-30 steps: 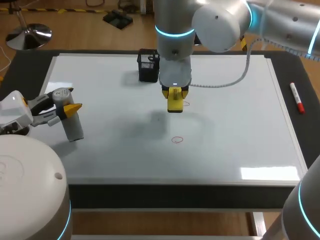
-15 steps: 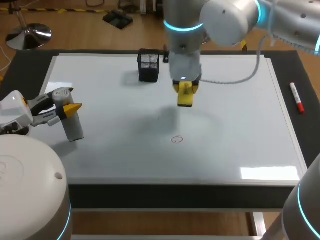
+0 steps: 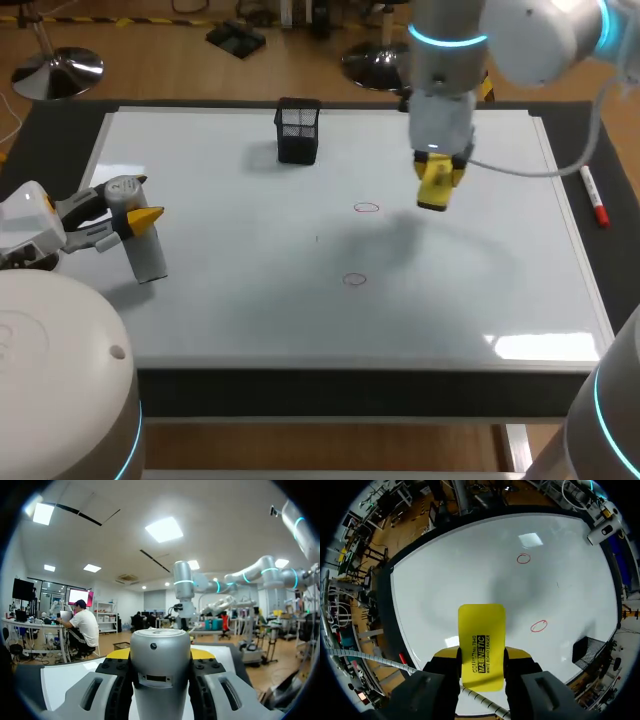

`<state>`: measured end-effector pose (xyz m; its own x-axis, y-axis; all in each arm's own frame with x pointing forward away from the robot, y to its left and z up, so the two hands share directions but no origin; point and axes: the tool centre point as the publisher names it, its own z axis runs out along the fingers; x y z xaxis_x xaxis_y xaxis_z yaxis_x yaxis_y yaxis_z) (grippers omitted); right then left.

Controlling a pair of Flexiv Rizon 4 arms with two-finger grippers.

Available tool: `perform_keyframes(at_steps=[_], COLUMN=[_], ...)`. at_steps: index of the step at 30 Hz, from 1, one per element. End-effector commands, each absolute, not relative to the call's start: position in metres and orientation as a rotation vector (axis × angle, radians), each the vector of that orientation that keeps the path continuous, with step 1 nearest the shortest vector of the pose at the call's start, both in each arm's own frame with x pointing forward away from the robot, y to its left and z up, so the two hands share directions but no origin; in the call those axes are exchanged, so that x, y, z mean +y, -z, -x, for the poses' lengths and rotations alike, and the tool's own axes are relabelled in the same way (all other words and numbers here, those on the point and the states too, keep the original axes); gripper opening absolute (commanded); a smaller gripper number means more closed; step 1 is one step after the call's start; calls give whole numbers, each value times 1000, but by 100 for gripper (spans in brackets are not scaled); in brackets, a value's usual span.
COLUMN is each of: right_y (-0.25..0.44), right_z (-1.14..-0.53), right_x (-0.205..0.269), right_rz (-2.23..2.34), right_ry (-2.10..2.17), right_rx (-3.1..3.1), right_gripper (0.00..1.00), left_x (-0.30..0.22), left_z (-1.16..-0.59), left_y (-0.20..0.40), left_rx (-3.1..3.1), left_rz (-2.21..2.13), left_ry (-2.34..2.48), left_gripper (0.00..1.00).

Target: Pick up the inspection probe, press it on each red-marked spot on the whiteboard one by one, put down the probe, pick up the eraser, and wipe off all the red marks.

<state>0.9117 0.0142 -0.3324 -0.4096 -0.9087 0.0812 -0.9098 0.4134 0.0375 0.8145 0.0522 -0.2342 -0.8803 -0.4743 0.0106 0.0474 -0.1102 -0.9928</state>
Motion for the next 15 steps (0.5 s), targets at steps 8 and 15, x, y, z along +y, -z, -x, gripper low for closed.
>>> perform_keyframes(at_steps=[8,15], right_y=[339,345], right_z=[-885,-880], right_x=[-65,-80], right_rz=[-1494,-1431], right_ry=[43,55], right_rx=[-2711,-2732], right_gripper=[0,0], left_x=[52,52], left_z=[-814,-814], left_y=[233,233], left_rx=[1816,1816], left_rz=[469,469], left_ry=[2052,2052], left_gripper=[0,0])
